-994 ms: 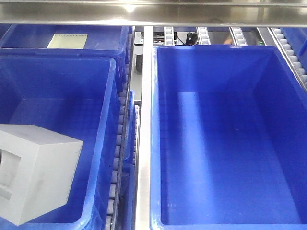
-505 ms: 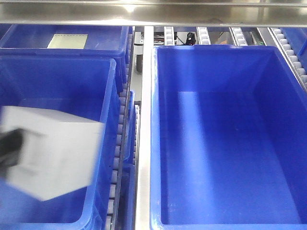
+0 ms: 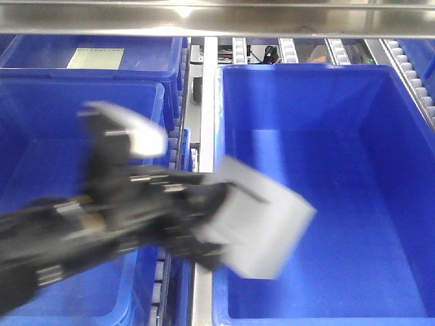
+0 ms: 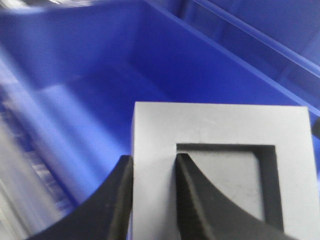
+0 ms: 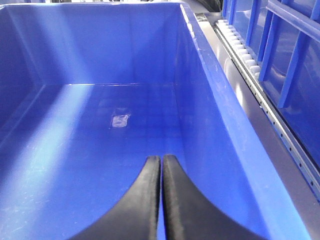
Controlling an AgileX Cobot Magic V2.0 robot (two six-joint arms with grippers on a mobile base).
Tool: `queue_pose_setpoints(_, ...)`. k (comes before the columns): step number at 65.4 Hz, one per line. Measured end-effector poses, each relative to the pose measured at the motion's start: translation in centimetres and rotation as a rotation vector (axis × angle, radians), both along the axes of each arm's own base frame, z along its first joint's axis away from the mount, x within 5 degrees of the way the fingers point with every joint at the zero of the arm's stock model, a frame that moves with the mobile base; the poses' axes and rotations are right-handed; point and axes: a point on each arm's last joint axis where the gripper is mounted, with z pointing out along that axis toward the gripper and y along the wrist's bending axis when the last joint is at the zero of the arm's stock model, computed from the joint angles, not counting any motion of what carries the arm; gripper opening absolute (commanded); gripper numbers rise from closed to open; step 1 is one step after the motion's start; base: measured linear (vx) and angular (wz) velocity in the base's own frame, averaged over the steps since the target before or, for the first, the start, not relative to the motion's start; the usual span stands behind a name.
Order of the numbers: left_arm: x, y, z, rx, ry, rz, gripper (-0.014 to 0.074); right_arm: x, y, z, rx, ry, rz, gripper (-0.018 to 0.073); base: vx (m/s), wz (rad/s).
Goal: Sort gray base to blue bin
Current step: 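Swing the left gripper over the larger blue bin and lower the block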
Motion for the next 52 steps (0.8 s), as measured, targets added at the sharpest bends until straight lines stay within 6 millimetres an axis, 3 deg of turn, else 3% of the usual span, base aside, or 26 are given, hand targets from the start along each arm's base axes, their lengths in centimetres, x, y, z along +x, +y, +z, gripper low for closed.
queue_pose_setpoints(19,3.3,-9.1,-1.9,0.13,0.11,-0.106,0.0002,0.0,0.0,0.0,0.0,-0.001,0.0,-0.0005,0.0,0.0)
queue_pose_setpoints(27,5.1,-12.4,-4.1,0.195,0.157,-0.125,0.0004,0.0,0.0,0.0,0.0,-0.001,0.0,-0.0005,0.0,0.0)
queue_pose_setpoints(41,7.5,-15.7,-8.4,0.31,0.193,-0.142,0.0004,0.0,0.0,0.0,0.0,-0.002,0.0,-0.0005,0.0,0.0)
queue_pose_setpoints(52,7.9,-16.3,-11.3,0.367,0.233,-0.145,0.0014,0.0,0.0,0.0,0.0,-0.002,0.0,-0.0005,0.0,0.0)
